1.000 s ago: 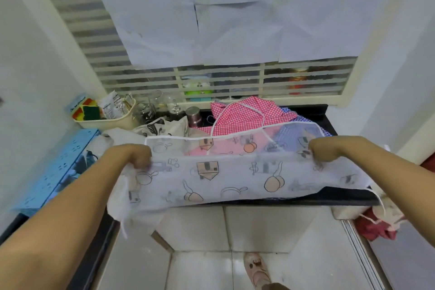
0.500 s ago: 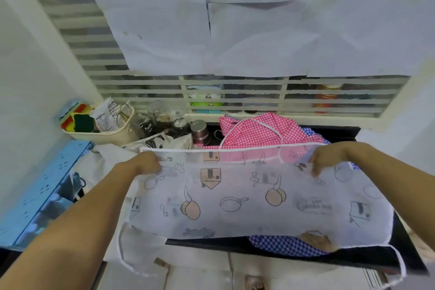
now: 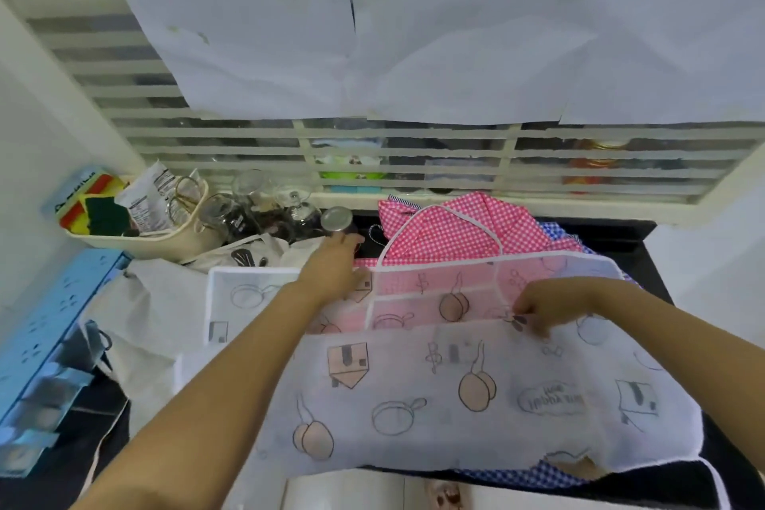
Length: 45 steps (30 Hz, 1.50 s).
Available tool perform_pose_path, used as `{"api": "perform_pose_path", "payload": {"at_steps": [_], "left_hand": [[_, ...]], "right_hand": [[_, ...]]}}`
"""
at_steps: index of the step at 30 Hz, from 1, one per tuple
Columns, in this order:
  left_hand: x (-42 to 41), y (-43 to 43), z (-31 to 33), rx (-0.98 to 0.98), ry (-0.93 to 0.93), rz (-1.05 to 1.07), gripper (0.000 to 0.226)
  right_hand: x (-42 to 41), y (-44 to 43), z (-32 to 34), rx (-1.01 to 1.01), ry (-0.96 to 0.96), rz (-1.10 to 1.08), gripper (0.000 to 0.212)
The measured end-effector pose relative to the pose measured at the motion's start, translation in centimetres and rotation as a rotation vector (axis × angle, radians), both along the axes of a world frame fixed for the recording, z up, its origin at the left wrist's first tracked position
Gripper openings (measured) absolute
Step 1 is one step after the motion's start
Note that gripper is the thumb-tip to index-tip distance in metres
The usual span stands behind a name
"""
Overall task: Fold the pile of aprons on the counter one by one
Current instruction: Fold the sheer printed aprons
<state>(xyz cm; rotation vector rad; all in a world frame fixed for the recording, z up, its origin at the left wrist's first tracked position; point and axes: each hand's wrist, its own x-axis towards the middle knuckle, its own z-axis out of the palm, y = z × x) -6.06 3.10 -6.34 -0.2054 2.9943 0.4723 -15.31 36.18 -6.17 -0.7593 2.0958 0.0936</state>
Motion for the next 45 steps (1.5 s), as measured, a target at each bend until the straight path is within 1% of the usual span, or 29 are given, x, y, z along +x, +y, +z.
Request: {"api": "perform_pose_path", "payload": {"at_steps": [1, 3, 5, 7, 8, 10, 12, 14, 16, 19, 21, 23, 25, 28, 31, 33, 35, 37, 39, 41, 45], "left_hand": [[-0.7, 1.6, -0.4, 0.055, -0.021, -0.054, 0.063], [-2.0, 3.7, -1.6, 0.102, -0.099, -0.107, 0.070], [-2.3, 5.0, -3.1, 0.093, -0.198, -0.119, 0.066], [-1.8, 6.0, -4.2, 0.085, -0.237, -0.143, 0.063], [-1.2, 6.6, -4.5, 0.114, -0.225, -0.162, 0.062], [0.0, 7.8, -4.5, 0.172, -0.137, -0.201, 0.063], [1.1, 8.8, -4.4, 0.198, -0.095, -0.243, 0.066], [2.4, 9.8, -4.4, 0.148, -0.118, -0.300, 0.070], [3.7, 10.7, -4.6, 0.097, -0.169, -0.339, 0.075], [5.0, 11.5, -5.1, 0.130, -0.233, -0.314, 0.087], [5.6, 12.2, -5.3, 0.096, -0.243, -0.277, 0.101], [6.1, 12.8, -5.4, 0.062, -0.287, -0.269, 0.107], [6.5, 13.4, -5.8, 0.097, -0.346, -0.309, 0.107], [8.0, 14.2, -7.0, 0.087, -0.398, -0.374, 0.105], [9.7, 14.8, -7.7, 0.057, -0.439, -0.433, 0.095], [10.5, 15.3, -7.6, 0.041, -0.423, -0.452, 0.088], [11.2, 15.7, -7.6, 0.026, -0.369, -0.448, 0.078], [12.2, 16.5, -8.0, 0.073, -0.293, -0.409, 0.068], [13.6, 17.4, -8.2, 0.170, -0.254, -0.377, 0.062], [14.7, 18.0, -8.5, 0.227, -0.281, -0.393, 0.062], [15.4, 18.3, -9.5, 0.246, -0.359, -0.430, 0.062]], "right_hand": [[0.7, 0.2, -0.1, 0.011, 0.011, 0.014, 0.015], [2.0, 0.4, -0.1, 0.016, 0.059, 0.035, 0.010], [3.9, 0.9, -0.1, -0.001, 0.097, 0.016, 0.016], [5.7, 1.6, -0.2, -0.037, 0.122, -0.026, 0.016], [6.7, 2.1, -0.2, -0.053, 0.135, -0.050, 0.016], [8.5, 2.8, 0.0, -0.089, 0.149, -0.080, 0.018], [10.3, 3.4, 0.3, -0.119, 0.159, -0.092, 0.025], [12.3, 4.0, 0.3, -0.136, 0.180, -0.118, 0.028], [14.2, 4.6, 0.2, -0.138, 0.194, -0.144, 0.021], [16.4, 5.3, 0.1, -0.145, 0.176, -0.178, 0.022], [17.7, 5.7, -0.2, -0.171, 0.168, -0.213, 0.021], [18.5, 6.2, -0.5, -0.211, 0.173, -0.250, 0.019], [19.1, 6.8, -0.6, -0.262, 0.158, -0.300, 0.011], [19.9, 7.7, -0.4, -0.291, 0.125, -0.304, 0.029], [20.8, 8.2, -0.7, -0.272, 0.134, -0.264, 0.030], [21.6, 8.3, -0.8, -0.256, 0.142, -0.228, 0.027], [22.7, 8.3, -0.9, -0.238, 0.158, -0.188, 0.022], [23.8, 8.5, -1.3, -0.207, 0.173, -0.141, 0.028], [24.7, 8.6, -1.7, -0.194, 0.191, -0.113, 0.032], [25.4, 8.7, -2.2, -0.194, 0.200, -0.103, 0.029], [26.4, 8.9, -2.8, -0.252, 0.226, -0.155, 0.021]]}}
